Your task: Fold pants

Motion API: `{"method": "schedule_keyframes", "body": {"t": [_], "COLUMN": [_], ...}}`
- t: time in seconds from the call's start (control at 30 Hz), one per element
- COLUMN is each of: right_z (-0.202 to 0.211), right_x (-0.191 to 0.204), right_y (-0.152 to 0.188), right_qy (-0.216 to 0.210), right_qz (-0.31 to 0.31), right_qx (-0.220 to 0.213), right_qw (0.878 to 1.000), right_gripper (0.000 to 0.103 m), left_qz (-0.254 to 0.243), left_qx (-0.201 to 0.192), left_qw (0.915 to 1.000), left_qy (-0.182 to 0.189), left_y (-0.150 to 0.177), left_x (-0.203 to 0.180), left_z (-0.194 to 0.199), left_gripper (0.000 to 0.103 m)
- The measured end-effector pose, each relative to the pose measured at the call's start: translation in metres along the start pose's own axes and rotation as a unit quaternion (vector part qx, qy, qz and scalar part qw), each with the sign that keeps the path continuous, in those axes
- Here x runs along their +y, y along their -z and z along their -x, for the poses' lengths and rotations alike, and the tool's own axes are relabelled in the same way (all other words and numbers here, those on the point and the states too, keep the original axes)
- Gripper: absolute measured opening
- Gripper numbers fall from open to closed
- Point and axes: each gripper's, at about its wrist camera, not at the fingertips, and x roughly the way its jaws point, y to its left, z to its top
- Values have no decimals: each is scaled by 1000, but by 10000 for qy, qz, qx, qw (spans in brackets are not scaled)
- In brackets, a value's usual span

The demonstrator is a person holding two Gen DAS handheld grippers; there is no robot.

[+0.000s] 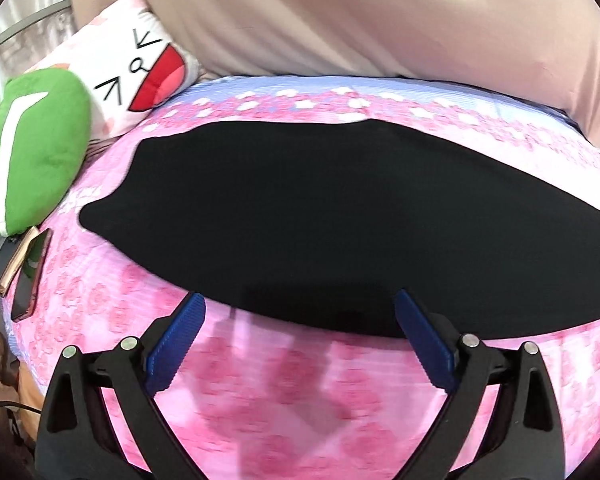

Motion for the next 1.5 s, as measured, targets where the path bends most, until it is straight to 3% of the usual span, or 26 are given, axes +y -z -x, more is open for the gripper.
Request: {"method": "schedule_keyframes", "body": {"t": [0.13, 0.27, 0.33, 0.37, 0.4, 0.43, 0.5, 0.53, 0.63, 0.67, 0.8, 0.83, 0.9, 0.93, 1.0, 1.1, 1.2, 1.27, 1.33, 1.4, 1.5], "right_z": [0, -17, -29, -30, -28, -26, -19, -15, -10, -9, -19, -23, -28, -26, -15, 8, -4, -39, -32, -15, -8], "right_x": [-113, -148, -151, -146, -142, -140, -144, -142, -136, -135, -131, -131, -131, -131, -129, -131, -148, -152, -149, -151, -163], "right_y": [9, 11, 11, 12, 10, 7, 3, 1, 0, 1, 6, 7, 8, 8, 3, -8, -13, -3, -4, -1, 10], "right_qy": [750, 413, 301, 244, 199, 199, 164, 184, 370, 398, 204, 169, 144, 141, 34, 211, 136, 71, 160, 234, 105], "right_qz": [-853, -1118, -999, -958, -873, -807, -717, -606, -234, -190, -108, -98, -142, -159, -188, -202, -437, -556, -593, -886, -1333], "right_qx": [37, 80, 241, 257, 189, 118, 16, -18, 53, 21, 112, 176, 237, 189, 40, -302, -72, 409, 307, 68, -7], "right_qw": [9935, 9928, 9942, 9948, 9958, 9965, 9973, 9980, 9990, 9990, 9997, 9997, 9995, 9996, 9998, 9991, 9989, 9976, 9976, 9958, 9910], "right_gripper": [45, 45, 46, 41, 21, 16, 15, 15, 42, 46, 46, 43, 16, 8, 7, 6, 7, 9, 20, 57, 64], "left_qz": [-196, -383, -447, -493, -526, -555, -602, -625, -662, -672, -773, -801, -843, -858, -870, -880, -840, -789, -741, -595, -236], "left_qx": [46, 65, 90, 119, 127, 125, 120, 119, 85, 79, 65, 63, 55, 57, 105, 136, 140, 172, 195, 184, 189], "left_qw": [9997, 9988, 9985, 9983, 9982, 9981, 9980, 9979, 9977, 9976, 9969, 9966, 9962, 9961, 9960, 9959, 9962, 9966, 9970, 9981, 9995], "left_qy": [161, 281, 303, 291, 267, 236, 161, 140, 119, 128, 155, 170, 197, 201, 196, 160, 163, 152, 91, 30, -68], "left_y": [-4, -6, -6, -6, -7, -7, -7, -8, -11, -12, -10, -10, -8, -7, -6, -5, -3, -2, -2, -3, -5], "left_x": [-44, -79, -91, -98, -102, -105, -112, -115, -121, -124, -137, -140, -144, -146, -149, -150, -147, -140, -131, -114, -80], "left_z": [2, 9, 11, 11, 12, 12, 14, 14, 16, 17, 18, 19, 21, 20, 18, 16, 15, 12, 9, 9, 5], "left_gripper": [94, 94, 94, 94, 94, 94, 94, 94, 94, 94, 94, 94, 94, 95, 95, 95, 95, 95, 95, 95, 95]}}
